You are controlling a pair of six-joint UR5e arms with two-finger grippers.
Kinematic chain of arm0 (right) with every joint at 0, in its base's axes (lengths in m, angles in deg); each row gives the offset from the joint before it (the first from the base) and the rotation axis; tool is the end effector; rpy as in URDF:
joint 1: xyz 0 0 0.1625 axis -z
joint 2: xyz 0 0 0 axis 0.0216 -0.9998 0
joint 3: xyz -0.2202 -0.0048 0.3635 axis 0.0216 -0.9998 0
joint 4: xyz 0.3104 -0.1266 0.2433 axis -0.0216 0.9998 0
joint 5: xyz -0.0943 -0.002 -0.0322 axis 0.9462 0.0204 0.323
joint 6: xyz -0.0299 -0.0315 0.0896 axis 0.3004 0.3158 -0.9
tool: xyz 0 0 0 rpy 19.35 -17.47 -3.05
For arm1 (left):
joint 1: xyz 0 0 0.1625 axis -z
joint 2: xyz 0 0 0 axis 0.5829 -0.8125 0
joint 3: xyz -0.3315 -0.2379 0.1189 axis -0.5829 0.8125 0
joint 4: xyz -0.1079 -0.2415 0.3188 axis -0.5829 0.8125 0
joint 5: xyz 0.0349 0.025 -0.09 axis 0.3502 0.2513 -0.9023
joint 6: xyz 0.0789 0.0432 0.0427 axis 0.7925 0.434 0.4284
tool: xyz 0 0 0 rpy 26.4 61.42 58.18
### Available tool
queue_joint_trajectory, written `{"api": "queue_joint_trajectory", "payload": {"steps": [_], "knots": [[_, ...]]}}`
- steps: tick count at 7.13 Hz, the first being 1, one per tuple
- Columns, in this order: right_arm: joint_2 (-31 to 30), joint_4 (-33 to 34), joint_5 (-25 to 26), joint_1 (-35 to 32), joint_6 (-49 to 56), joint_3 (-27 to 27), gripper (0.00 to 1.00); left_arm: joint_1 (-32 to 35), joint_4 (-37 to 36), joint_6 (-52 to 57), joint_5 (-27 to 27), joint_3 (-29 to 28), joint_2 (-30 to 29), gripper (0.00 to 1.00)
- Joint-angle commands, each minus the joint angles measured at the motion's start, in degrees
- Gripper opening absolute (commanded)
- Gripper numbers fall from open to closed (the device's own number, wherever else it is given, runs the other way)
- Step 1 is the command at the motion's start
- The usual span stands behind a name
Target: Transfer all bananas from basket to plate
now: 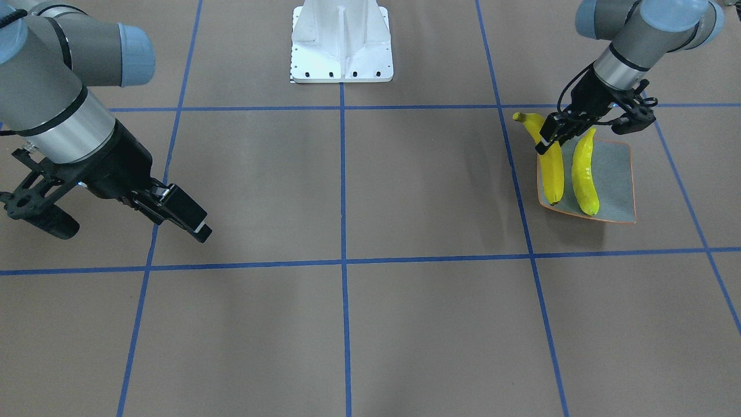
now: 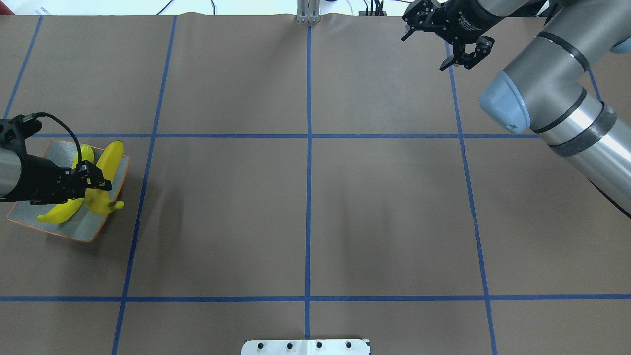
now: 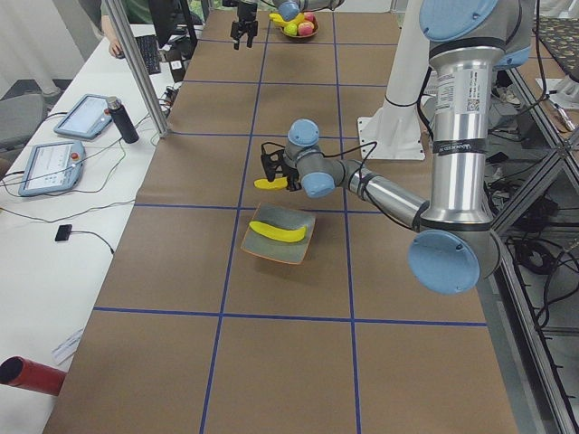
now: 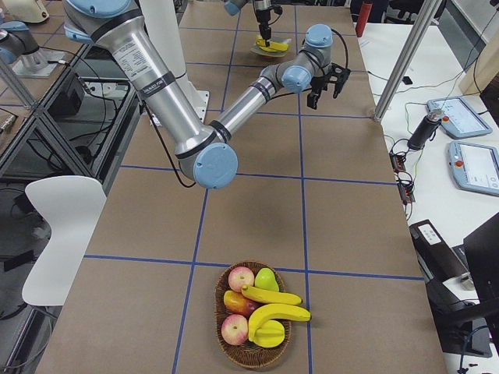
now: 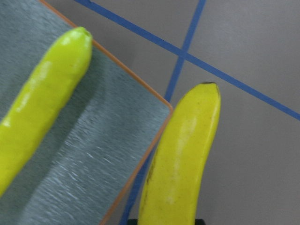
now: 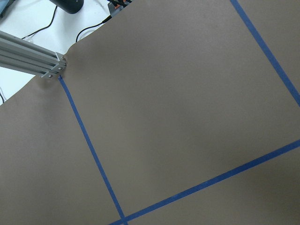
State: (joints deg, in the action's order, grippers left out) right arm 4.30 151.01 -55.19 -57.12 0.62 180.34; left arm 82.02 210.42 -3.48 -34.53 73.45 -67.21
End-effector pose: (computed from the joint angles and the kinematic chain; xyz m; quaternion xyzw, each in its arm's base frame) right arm -0.2826 -0.5981 0.2104 -0.0236 -0.5067 0.2564 0.8228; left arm 0.2543 -0.3917 0.4504 0.0106 0.5007 -0.1809 0.8465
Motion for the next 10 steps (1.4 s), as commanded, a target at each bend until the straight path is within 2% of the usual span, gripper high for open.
{"api": "queue_joint_trajectory", "payload": {"steps": [1,5,6,7,8,10], "knots": [[0.0,0.0,0.0,0.0,0.2,0.0,1.0,2.0,0.3,8.9,-1.8,-1.5,1.4,0.0],[-0.1,-0.1,0.0,0.0,0.3,0.0,1.0,2.3,0.8,11.5,-3.5,-3.0,1.9,0.0],[-0.3,0.0,0.0,0.0,0.3,0.0,1.0,2.3,0.8,11.5,-3.5,-3.0,2.0,0.17],[-0.3,-0.1,0.0,-0.1,0.2,0.2,1.0,2.3,1.2,11.7,-3.3,-3.3,1.9,0.93],[-0.4,-0.1,0.0,-0.1,0.3,0.1,1.0,2.3,3.5,11.7,-3.4,-3.3,2.7,1.0],[-0.4,-0.1,-0.1,-1.0,0.6,0.1,1.0,2.8,5.4,11.7,-3.4,-3.3,2.8,1.0]]}}
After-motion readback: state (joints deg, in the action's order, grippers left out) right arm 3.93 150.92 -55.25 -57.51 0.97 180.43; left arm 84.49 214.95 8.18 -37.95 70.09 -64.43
